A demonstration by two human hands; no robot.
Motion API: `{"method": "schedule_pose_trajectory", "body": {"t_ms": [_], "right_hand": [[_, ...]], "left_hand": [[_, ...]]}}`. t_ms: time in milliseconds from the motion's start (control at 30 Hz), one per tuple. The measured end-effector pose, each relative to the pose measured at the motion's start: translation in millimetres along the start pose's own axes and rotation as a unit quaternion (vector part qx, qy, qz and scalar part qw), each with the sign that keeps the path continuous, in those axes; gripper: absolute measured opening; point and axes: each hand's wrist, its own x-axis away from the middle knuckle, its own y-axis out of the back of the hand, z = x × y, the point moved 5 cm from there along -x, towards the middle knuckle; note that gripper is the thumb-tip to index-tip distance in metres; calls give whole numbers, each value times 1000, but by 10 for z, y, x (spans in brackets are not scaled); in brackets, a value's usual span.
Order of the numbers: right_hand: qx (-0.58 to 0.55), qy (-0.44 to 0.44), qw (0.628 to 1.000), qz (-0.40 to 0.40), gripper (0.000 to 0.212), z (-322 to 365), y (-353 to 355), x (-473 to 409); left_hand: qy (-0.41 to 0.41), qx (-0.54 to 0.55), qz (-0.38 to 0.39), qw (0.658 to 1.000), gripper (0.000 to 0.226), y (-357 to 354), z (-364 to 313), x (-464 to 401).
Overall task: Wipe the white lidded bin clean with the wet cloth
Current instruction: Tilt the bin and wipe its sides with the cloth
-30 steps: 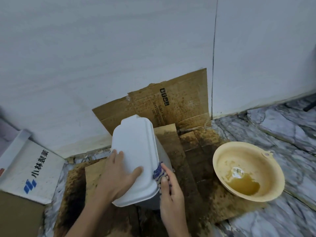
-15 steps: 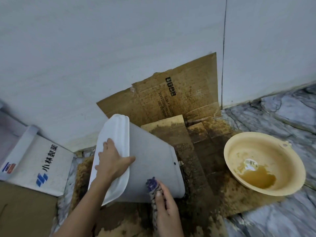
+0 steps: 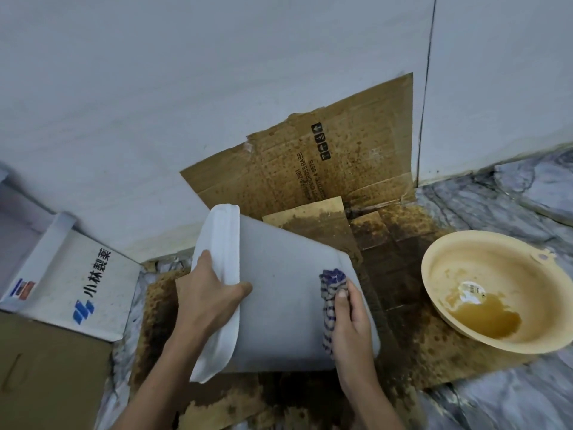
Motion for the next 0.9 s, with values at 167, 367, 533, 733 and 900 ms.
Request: {"method": "schedule_pose_trajectory", "body": {"t_ms": [167,367,533,733,900], "right_hand": [[101,138,981,96,41,417,-414,-283],[396,274,853,200,50,134,-1149,-641],[468,287,819,170,55,-89,-892,-953],[492,267,818,134,61,-99,-972,-1469],[472,321,795,203,55,-78,-1515,-1059]], "left_hand": [[6,44,29,999,45,-185,-58,84],[-19,65,29,997,58,-265,39,183],[29,113,61,991,89,-342,308,144],[9,109,112,988,103,-404,518,3],[8,196,167,966,97,-480,653,-23]]}}
